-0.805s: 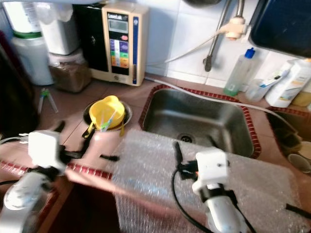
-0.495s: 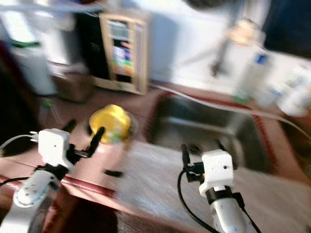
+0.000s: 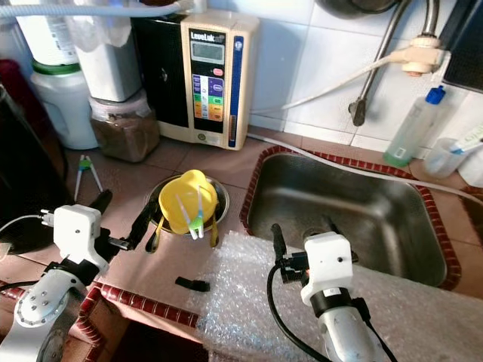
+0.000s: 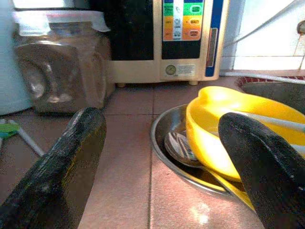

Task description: Kitchen organization

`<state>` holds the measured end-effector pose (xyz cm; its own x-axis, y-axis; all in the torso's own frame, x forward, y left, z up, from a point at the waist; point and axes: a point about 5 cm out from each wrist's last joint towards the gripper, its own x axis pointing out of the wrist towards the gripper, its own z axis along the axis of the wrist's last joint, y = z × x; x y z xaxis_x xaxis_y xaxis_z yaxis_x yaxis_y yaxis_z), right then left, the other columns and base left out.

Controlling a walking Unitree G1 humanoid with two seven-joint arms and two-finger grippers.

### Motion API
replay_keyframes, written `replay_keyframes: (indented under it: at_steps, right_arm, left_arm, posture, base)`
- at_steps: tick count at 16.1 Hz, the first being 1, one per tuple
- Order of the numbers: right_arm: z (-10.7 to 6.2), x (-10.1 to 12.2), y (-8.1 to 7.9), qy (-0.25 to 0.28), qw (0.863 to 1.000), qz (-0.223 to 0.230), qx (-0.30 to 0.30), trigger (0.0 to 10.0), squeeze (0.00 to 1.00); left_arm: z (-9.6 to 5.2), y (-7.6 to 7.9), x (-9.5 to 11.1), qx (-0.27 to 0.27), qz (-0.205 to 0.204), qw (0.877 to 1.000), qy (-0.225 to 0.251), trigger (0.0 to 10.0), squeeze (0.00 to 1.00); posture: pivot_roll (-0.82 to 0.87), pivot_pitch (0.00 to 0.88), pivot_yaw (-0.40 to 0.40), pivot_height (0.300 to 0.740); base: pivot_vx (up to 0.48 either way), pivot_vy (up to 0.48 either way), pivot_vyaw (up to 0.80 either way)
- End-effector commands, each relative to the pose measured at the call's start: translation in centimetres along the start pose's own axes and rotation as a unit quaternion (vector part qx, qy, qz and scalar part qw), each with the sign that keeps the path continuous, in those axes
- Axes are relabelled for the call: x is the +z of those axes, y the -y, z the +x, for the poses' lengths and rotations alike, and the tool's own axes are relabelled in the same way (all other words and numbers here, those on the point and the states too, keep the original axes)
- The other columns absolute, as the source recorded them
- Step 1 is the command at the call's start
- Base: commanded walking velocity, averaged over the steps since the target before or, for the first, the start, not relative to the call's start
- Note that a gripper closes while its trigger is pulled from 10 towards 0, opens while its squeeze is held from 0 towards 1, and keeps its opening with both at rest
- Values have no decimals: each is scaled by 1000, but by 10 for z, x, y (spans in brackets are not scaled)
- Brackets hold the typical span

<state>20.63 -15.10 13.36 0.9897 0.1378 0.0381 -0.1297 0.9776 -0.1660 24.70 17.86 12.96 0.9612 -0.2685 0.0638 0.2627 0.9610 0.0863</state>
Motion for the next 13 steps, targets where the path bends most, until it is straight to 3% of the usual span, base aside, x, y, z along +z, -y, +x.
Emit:
replay_keyframes:
  at_steps: [1, 3, 6, 8, 11, 13]
  right_arm:
    - [-1, 1, 1, 2, 1000, -3, 2, 10000, 0]
    - [-3, 2, -2, 1, 999, -5, 33, 10000, 0]
    - [-11, -7, -8, -33, 994, 15, 99, 10000, 0]
    - [-15, -10, -8, -46, 991, 22, 126, 10000, 0]
    - [-19, -8, -13, -59, 978, 71, 189, 10000, 0]
    - [-20, -7, -10, -58, 975, 60, 205, 10000, 0]
  left_arm:
    - [-2, -1, 0, -3, 1, 1000, 5, 10000, 0]
    - [-3, -12, 2, 23, -13, 1000, 9, 10000, 0]
    - [-3, -12, 3, 13, -34, 999, 16, 10000, 0]
    - [-2, -6, 4, -15, -41, 999, 22, 10000, 0]
    - [2, 2, 2, -42, -46, 998, 19, 10000, 0]
    - [7, 8, 4, -62, -44, 997, 29, 10000, 0]
  posture:
    - [86, 0, -48, 740]
    - [93, 0, -51, 740]
    - [93, 0, -55, 740]
    - [90, 0, -55, 740]
    - [79, 0, -48, 740]
    - [69, 0, -49, 740]
  base:
    - [0, 0, 0]
    - [0, 0, 0]
    - [0, 0, 0]
    - [0, 0, 0]
    - [0, 0, 0]
    - [0, 0, 0]
